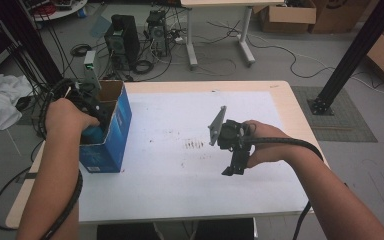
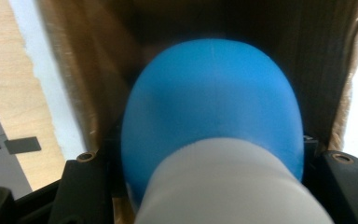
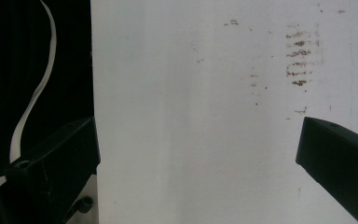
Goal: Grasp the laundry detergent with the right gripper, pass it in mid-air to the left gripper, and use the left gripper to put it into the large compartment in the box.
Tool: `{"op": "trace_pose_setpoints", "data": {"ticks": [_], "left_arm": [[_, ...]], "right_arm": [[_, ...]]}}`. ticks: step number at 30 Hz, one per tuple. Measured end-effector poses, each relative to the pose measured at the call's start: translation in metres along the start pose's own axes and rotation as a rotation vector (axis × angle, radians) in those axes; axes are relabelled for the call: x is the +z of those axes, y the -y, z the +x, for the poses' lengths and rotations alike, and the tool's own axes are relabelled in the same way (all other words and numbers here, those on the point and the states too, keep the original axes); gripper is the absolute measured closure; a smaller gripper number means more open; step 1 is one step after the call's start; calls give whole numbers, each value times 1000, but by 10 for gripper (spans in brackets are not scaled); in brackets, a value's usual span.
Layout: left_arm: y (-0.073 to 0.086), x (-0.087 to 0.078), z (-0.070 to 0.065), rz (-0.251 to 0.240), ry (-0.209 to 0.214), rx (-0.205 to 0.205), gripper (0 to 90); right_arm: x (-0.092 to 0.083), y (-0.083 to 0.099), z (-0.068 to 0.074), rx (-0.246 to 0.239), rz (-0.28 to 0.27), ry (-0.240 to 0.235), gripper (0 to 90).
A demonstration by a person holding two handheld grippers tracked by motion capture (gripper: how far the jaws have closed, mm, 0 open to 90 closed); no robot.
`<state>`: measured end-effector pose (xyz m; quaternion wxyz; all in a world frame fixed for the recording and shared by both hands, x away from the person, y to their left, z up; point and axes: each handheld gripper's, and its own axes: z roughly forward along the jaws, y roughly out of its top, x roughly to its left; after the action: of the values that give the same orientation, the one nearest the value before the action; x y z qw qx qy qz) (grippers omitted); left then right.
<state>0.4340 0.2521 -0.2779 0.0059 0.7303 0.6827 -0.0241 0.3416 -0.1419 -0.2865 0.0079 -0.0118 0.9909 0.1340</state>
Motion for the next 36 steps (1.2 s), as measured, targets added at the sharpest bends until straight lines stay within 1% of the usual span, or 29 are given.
{"op": "trace_pose_setpoints", "data": {"ticks": [1, 5, 8, 10, 11, 14, 16, 19, 25, 29, 32, 33, 35, 36], "left_arm": [[0, 2, 0, 1, -1, -1, 391], [-1, 8, 0, 8, -27, 1, 391], [-1, 12, 1, 8, -17, -3, 391], [-1, 12, 1, -2, -14, -4, 392], [-1, 12, 1, 6, -15, -3, 392], [-1, 12, 1, -2, -16, -5, 391], [-1, 13, 0, 0, -20, -13, 391], [-1, 13, -2, 12, -30, -13, 390], [0, 13, -5, 8, -38, -11, 388], [0, 13, -4, 11, -24, -13, 384], [0, 12, -4, 5, -7, -16, 353], [0, 12, -4, 8, -9, -13, 350], [1, 10, -5, -2, -12, -15, 332], [1, 8, -5, -4, -21, -13, 326]], "right_arm": [[0, 0, 0, 1, 0, -1, 0], [0, 0, 2, 1, -1, 0, 0], [1, 1, 2, 5, -2, 1, 0], [1, 2, 2, 10, -6, 1, 0], [2, 2, 2, 13, -5, 1, 0], [2, 3, 2, 17, -4, 2, 0], [2, 4, 2, 18, -5, 3, 0], [1, 4, 2, 20, -6, 4, 0], [-2, 4, 3, 19, -9, 9, 0], [-4, 6, 4, 24, -12, 11, 0], [-4, 7, 4, 26, -13, 12, 0], [-4, 7, 4, 26, -12, 13, 0], [-4, 7, 4, 26, -12, 13, 0], [-5, 7, 4, 27, -14, 13, 0]]}}
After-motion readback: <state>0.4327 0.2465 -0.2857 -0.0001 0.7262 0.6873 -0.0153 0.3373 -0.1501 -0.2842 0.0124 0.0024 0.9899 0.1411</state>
